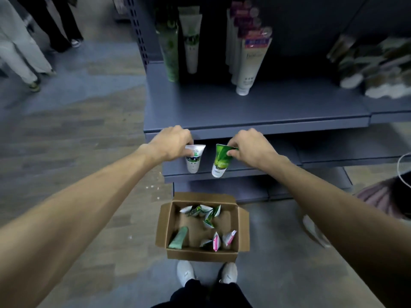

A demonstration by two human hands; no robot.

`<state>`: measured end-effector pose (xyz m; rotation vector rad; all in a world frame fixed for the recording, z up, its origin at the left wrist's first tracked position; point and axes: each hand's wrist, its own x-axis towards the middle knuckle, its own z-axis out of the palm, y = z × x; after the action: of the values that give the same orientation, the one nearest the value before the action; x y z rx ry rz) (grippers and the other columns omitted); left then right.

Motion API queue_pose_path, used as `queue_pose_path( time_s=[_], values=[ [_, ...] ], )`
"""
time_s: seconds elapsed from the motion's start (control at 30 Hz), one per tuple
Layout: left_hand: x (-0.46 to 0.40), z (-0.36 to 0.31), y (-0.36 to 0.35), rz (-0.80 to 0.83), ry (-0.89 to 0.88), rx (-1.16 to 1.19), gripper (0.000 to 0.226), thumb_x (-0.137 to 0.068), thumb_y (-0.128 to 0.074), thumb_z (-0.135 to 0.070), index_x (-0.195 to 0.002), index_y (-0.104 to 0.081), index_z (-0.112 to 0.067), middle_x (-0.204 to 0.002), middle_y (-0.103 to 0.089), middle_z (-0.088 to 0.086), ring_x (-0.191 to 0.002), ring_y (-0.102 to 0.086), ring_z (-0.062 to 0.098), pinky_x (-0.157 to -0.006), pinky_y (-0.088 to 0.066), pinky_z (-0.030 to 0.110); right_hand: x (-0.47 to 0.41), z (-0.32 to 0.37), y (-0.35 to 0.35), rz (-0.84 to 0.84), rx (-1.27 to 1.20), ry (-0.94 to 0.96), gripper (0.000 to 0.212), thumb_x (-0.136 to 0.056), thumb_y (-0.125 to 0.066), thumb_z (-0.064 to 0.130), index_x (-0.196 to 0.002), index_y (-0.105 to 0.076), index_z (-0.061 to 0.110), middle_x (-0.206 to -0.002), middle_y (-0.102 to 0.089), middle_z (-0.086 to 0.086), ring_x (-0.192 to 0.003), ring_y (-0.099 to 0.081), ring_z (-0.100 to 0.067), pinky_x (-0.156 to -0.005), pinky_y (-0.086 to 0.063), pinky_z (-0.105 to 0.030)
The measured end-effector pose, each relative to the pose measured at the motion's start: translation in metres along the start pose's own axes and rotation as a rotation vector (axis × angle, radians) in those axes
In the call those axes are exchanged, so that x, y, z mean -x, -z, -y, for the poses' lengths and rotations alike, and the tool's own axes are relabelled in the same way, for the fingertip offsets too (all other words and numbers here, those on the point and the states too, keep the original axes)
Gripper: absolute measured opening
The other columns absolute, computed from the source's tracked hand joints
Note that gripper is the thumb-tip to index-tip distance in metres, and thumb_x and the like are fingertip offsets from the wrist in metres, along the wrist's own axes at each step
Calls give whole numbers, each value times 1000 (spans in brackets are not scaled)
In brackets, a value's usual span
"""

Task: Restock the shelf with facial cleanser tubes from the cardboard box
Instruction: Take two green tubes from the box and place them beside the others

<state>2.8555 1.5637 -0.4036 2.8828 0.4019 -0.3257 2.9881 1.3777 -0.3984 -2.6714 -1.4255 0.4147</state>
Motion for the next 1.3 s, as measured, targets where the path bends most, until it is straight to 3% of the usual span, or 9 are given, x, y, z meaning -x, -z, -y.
queue_pose_path(
  time_s=[0.27,0.5,0.63,0.77,0.87,1.03,1.13,1.23,1.3],
  values=[
    [14,-1,73,-64,-58,-33,20,-82,-71,-36,-84,-70,-16,-65,-52,1,-69,-50,28,-57,-34,30,1,20,86,-70,85,79,18,-87,-68,33,-101,-75,25,-92,-70,-6,-89,-60,-28,-73,-45,-31],
    [19,12,137,-145,-93,1,26,-82,-72,-36,-72,-69,-12,-62,-65,6,-64,-57,25,-46,-37,28,-8,36,161,-199,122,142,18,-85,-71,30,-99,-77,18,-81,-67,-5,-82,-58,-25,-78,-51,-33],
    [11,19,146,-185,-71,-16,26,-82,-72,-35,-70,-66,-12,-54,-55,4,-57,-49,25,-47,-33,29,-25,38,158,-231,78,90,19,-85,-71,30,-98,-76,17,-75,-58,-1,-78,-54,-23,-71,-42,-27],
    [1,23,141,-210,-30,26,24,-83,-71,-31,-69,-59,-17,-52,-45,-3,-58,-45,24,-49,-30,30,-42,32,137,-211,58,35,24,-86,-71,32,-105,-74,18,-96,-69,-11,-97,-61,-31,-78,-48,-31],
    [-9,27,140,-215,-9,1,37,-84,-70,-32,-59,-46,-19,-52,-43,-2,-57,-42,24,-49,-28,31,-52,27,135,-197,2,43,24,-86,-71,31,-105,-75,17,-99,-71,-8,-95,-63,-27,-80,-50,-30],
    [-21,29,146,-223,35,-15,41,-83,-70,-30,-56,-44,-13,-50,-43,4,-51,-39,23,-48,-25,31,-64,19,141,-178,-4,112,19,-88,-69,26,-102,-74,13,-80,-68,-7,-82,-64,-26,-71,-47,-27],
    [-29,32,148,-221,61,-8,41,-82,-70,-32,-56,-44,-16,-54,-48,5,-54,-44,24,-51,-30,30,-71,16,142,-189,-13,130,19,-89,-67,25,-102,-73,12,-87,-71,-11,-85,-64,-28,-68,-39,-24],
    [-33,33,147,-215,74,21,42,-83,-70,-35,-56,-43,-17,-62,-55,11,-60,-49,29,-53,-31,32,-76,15,144,-169,-4,149,20,-90,-66,26,-103,-72,12,-91,-71,-11,-87,-64,-28,-69,-41,-25],
    [-34,35,144,-229,76,51,33,-83,-70,-36,-65,-55,-13,-72,-62,14,-67,-55,32,-56,-37,33,-78,14,146,-158,1,154,23,-90,-65,27,-105,-72,13,-94,-71,-11,-88,-64,-28,-70,-43,-26]
  ],
)
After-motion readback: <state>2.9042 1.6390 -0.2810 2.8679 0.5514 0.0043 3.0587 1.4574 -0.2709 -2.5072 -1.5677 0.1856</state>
